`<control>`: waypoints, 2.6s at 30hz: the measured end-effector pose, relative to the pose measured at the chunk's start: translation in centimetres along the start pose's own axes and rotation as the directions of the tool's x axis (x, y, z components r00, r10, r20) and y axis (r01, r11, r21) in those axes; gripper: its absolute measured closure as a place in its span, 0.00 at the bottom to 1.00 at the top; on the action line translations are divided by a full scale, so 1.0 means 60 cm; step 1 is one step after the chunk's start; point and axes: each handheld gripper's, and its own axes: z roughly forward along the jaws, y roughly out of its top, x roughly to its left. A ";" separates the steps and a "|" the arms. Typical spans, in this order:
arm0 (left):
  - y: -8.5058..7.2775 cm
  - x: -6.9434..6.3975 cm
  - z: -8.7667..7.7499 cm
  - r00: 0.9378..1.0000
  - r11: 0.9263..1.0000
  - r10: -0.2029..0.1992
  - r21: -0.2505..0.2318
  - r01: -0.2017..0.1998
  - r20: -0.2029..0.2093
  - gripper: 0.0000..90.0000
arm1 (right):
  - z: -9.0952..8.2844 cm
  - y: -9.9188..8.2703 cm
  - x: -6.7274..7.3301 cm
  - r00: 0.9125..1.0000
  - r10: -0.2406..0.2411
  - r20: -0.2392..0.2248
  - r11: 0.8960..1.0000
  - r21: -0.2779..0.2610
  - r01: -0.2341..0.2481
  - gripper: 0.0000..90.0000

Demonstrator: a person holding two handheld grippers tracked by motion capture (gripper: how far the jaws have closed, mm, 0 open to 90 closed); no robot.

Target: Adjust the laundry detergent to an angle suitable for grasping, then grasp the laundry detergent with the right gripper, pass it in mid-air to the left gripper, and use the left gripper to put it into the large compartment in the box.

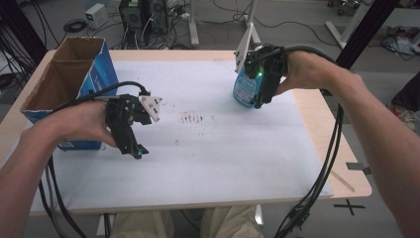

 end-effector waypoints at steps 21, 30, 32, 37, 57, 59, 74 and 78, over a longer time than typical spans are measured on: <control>-0.008 -0.003 -0.015 1.000 0.999 -0.017 -0.034 0.017 -0.015 0.19 | 0.003 0.004 0.000 1.000 0.001 0.002 1.000 0.006 -0.001 0.21; -0.007 0.004 -0.009 1.000 0.999 -0.015 -0.038 0.015 0.006 0.19 | 0.004 0.000 0.002 1.000 0.020 -0.010 0.999 0.030 -0.020 0.21; -0.007 0.005 -0.008 1.000 0.999 -0.020 -0.038 0.020 0.008 0.19 | 0.002 -0.001 0.001 0.999 0.034 -0.007 0.999 0.035 -0.034 0.21; -0.009 0.007 -0.007 1.000 0.999 -0.026 -0.031 0.026 0.012 0.19 | -0.003 -0.004 0.003 0.997 0.081 -0.018 0.995 0.058 -0.080 0.21; -0.009 0.004 -0.019 1.000 0.998 -0.013 -0.059 0.013 0.006 0.19 | -0.007 -0.069 0.000 0.952 0.304 -0.015 0.945 0.131 -0.300 0.21; -0.009 0.004 -0.018 1.000 0.998 -0.013 -0.057 0.013 0.007 0.19 | -0.006 -0.076 -0.002 0.941 0.339 0.005 0.933 0.128 -0.337 0.21; -0.014 0.005 -0.020 1.000 0.998 -0.018 -0.060 0.019 0.004 0.19 | 0.017 -0.116 -0.031 0.819 0.571 0.050 0.821 -0.034 -0.570 0.21; -0.014 0.005 -0.020 1.000 0.998 -0.017 -0.060 0.017 0.004 0.19 | 0.021 -0.119 -0.036 0.793 0.608 0.046 0.793 -0.089 -0.603 0.21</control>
